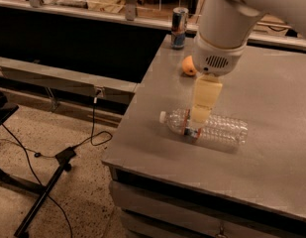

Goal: Place water bottle upright

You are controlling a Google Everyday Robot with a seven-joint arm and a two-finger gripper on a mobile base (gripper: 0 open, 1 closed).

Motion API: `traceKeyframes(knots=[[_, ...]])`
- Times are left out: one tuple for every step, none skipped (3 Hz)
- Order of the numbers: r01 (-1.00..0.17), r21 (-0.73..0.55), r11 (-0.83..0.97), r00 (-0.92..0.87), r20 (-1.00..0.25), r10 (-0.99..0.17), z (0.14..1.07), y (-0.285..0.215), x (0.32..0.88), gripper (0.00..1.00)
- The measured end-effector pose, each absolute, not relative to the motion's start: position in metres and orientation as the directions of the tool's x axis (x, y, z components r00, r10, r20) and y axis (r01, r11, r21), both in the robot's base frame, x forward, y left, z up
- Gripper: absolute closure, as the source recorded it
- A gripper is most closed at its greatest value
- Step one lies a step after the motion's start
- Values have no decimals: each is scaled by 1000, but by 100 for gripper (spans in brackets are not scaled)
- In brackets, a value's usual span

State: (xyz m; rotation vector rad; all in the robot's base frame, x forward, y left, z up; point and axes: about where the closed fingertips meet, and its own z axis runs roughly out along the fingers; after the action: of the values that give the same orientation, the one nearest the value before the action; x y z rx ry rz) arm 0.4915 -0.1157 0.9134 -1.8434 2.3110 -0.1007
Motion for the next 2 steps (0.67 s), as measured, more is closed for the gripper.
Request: traceKeyframes(knots=[[-945,-120,305,-293,-107,-950,897,-100,492,0],[-944,-121,306,-294,-107,-950,897,-100,492,0]])
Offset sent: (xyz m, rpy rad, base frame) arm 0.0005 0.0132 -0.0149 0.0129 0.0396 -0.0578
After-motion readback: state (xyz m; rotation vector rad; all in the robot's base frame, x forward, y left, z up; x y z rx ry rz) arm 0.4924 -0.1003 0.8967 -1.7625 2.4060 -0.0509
